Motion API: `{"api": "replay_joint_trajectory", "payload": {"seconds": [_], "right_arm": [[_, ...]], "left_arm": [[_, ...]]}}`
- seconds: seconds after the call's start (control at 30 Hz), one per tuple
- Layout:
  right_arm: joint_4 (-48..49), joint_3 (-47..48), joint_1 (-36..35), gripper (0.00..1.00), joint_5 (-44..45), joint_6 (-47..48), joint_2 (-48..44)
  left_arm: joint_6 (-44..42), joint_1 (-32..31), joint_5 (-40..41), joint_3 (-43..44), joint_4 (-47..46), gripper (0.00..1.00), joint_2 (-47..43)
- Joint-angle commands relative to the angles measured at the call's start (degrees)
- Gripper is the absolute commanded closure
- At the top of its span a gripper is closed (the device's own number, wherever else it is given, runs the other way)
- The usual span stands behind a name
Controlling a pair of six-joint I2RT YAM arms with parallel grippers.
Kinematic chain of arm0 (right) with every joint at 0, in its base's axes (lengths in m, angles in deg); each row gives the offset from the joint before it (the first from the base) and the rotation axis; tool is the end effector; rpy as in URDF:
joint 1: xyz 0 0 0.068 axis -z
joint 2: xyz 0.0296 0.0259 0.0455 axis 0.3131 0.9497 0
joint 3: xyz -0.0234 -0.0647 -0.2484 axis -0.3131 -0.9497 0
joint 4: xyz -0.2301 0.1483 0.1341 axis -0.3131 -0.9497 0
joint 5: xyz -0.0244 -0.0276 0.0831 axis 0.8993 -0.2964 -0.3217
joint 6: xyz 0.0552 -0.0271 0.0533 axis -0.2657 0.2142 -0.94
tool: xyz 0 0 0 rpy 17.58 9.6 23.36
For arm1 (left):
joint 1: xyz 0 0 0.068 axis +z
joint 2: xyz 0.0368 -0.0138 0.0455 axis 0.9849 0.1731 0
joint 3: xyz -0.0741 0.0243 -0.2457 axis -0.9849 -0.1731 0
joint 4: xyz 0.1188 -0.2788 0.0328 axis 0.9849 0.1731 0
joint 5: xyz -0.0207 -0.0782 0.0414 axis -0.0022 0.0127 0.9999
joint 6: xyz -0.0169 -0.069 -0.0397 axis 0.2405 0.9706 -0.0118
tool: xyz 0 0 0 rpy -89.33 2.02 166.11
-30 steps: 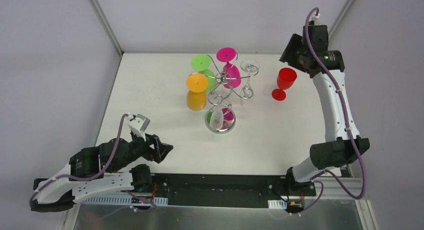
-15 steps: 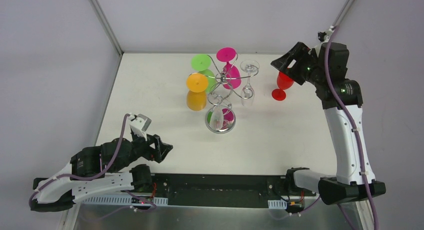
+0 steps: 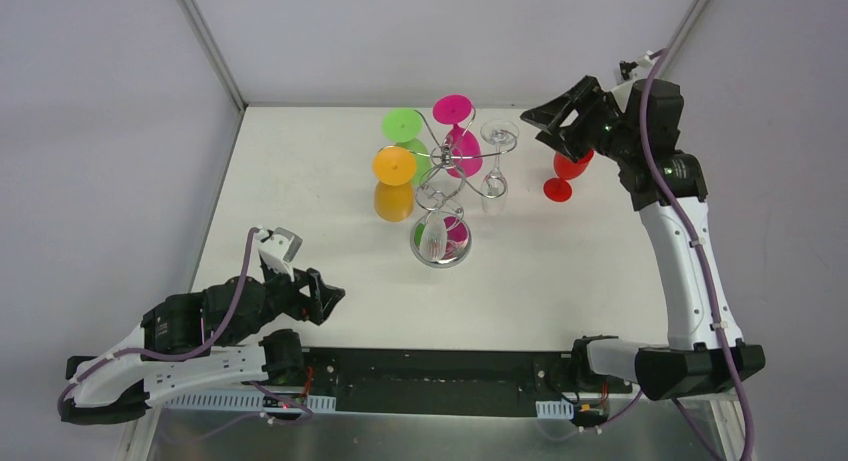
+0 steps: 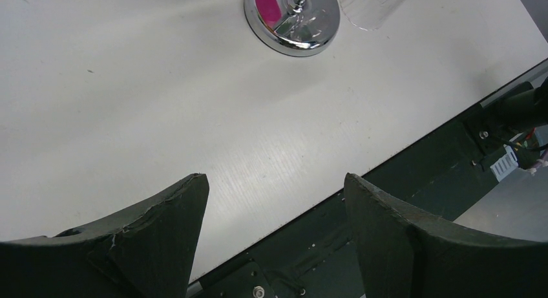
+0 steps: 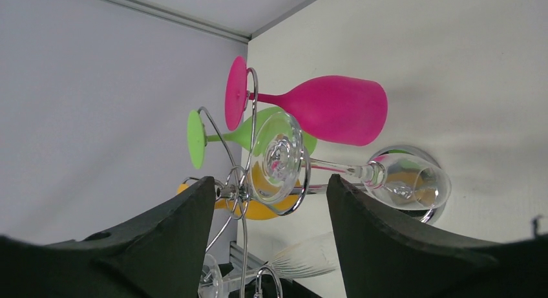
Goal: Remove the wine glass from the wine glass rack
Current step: Pick up the wine glass from the wine rack.
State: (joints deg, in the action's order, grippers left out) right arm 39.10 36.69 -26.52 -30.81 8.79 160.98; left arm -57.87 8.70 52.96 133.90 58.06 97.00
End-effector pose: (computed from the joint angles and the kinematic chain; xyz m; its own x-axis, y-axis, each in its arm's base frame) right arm 0.3278 0.0766 0.4589 -0.4809 0.4261 -0.7663 -0.3111 0.7342 0.6035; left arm 0.0721 -0.1065 0.3360 -0.4416 -0.0749 -0.8941 0.5317 0.7808 -0.3281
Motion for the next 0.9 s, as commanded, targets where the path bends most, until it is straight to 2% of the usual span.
{"api": "replay_joint_trajectory", "payload": {"seconds": [0.0, 0.87], "right_arm": [[5.40, 0.20, 0.07, 0.34, -3.87, -4.38, 0.72], [7.65, -0.72, -1.74, 0.40, -4.04, -7.72, 4.85]], "left_arm": [[0.35, -0.64, 1.66, 0.10, 0.39, 0.21, 0.80], [0.26, -0.69, 1.42, 0.10, 0.39, 0.21, 0.76]]}}
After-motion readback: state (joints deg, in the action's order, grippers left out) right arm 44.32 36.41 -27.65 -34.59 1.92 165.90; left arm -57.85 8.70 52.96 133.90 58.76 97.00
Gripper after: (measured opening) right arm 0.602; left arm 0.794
